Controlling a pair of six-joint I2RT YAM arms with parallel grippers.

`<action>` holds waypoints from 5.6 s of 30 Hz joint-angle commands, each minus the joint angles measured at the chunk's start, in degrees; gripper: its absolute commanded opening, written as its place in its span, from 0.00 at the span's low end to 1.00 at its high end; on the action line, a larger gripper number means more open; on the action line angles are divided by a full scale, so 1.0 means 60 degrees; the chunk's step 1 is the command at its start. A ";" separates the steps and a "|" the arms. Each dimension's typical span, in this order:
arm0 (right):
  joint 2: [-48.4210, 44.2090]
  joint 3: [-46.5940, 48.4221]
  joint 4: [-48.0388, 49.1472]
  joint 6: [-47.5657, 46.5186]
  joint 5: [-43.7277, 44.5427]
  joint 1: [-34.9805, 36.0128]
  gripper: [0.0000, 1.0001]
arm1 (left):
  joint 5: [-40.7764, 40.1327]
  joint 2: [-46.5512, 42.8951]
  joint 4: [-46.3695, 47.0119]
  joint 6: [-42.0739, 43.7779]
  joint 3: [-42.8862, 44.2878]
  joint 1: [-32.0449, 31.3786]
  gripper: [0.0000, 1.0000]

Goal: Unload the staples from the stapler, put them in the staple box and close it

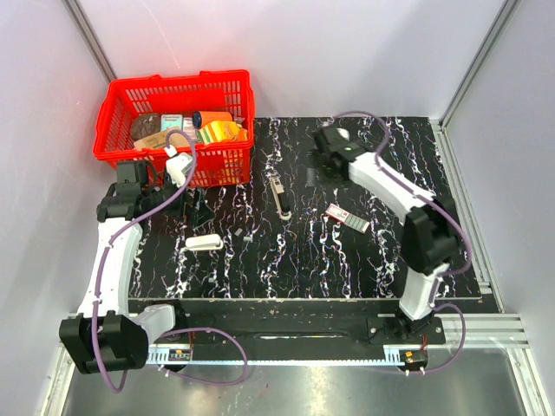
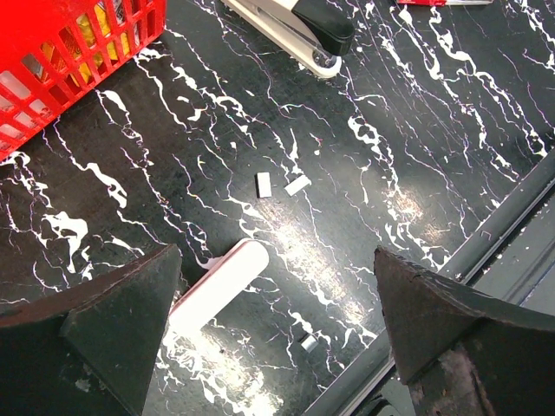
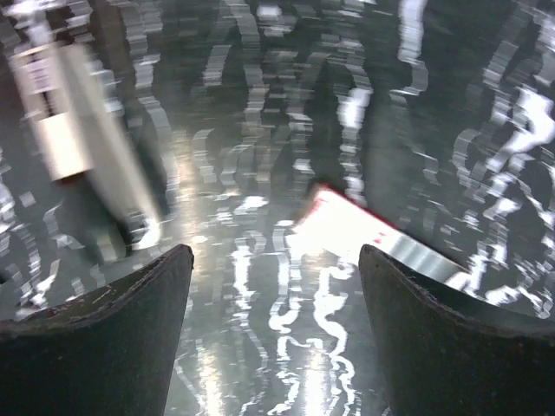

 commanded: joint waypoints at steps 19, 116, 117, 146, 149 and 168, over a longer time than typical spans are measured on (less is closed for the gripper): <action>-0.2374 -0.5285 0.2199 0.2859 0.0639 -0.3233 0.87 | 0.0194 -0.0166 0.0030 0.0578 -0.0121 0.0061 0.99; -0.1993 -0.2799 -0.0511 0.4915 0.2484 0.2744 0.93 | -0.0319 -0.0122 -0.0175 0.0740 0.0040 0.0091 0.99; -0.2051 -0.2593 -0.0337 0.4636 0.2456 0.2744 0.93 | -0.0275 -0.0108 -0.0189 0.0711 0.0084 0.0120 0.99; 0.4744 0.4820 -0.0554 0.4882 0.0434 0.4150 0.74 | 0.0091 -0.0137 -0.0204 0.0915 0.0026 0.2259 0.99; 0.4964 0.5055 -0.0628 0.4926 0.0346 0.4165 0.74 | 0.0091 -0.0195 -0.0204 0.0944 -0.0004 0.2288 0.99; 0.5712 0.5510 -0.1155 0.5014 -0.0079 0.4355 0.67 | 0.0325 -0.0444 -0.0219 0.1399 -0.0121 0.2581 0.99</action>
